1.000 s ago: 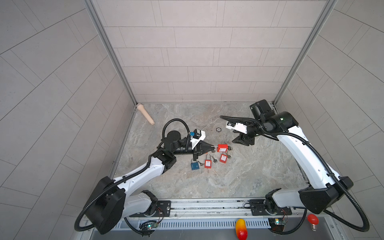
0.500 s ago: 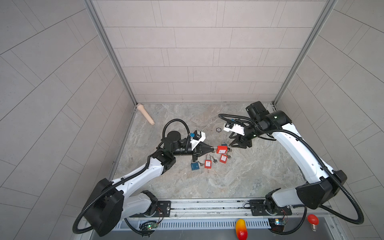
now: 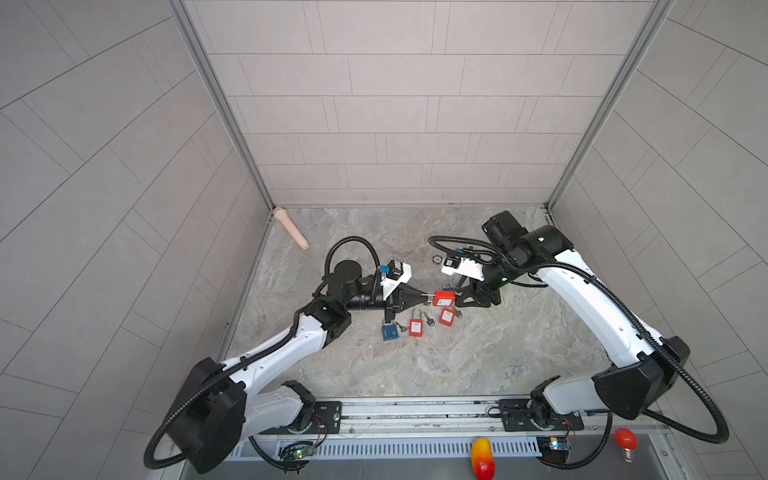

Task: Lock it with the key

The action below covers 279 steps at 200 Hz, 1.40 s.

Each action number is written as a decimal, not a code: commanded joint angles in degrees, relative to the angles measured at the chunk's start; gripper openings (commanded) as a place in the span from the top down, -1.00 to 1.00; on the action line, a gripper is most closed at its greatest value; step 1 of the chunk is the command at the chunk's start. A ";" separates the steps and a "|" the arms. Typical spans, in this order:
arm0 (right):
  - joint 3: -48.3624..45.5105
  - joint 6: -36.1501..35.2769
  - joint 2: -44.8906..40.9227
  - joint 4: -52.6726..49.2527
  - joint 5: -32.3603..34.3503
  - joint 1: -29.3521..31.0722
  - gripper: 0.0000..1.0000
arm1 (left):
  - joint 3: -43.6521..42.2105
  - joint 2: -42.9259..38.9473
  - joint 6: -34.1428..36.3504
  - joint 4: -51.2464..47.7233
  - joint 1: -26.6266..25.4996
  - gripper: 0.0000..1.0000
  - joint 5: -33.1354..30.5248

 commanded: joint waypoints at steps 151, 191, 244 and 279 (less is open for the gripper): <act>-0.56 -1.57 0.62 1.42 0.66 1.61 0.92 | -0.04 -1.02 -2.46 7.50 0.73 1.00 -0.56; -0.96 -4.71 -0.23 0.75 1.55 1.68 1.00 | -1.03 -1.74 -4.62 10.35 5.47 1.00 1.02; -2.03 -4.71 -1.87 4.69 4.49 1.42 1.00 | -1.42 -3.23 -4.98 9.75 8.75 1.00 2.88; -1.59 -5.21 -0.95 2.65 5.52 1.30 1.00 | -1.42 -3.31 -5.15 9.94 9.24 1.00 3.14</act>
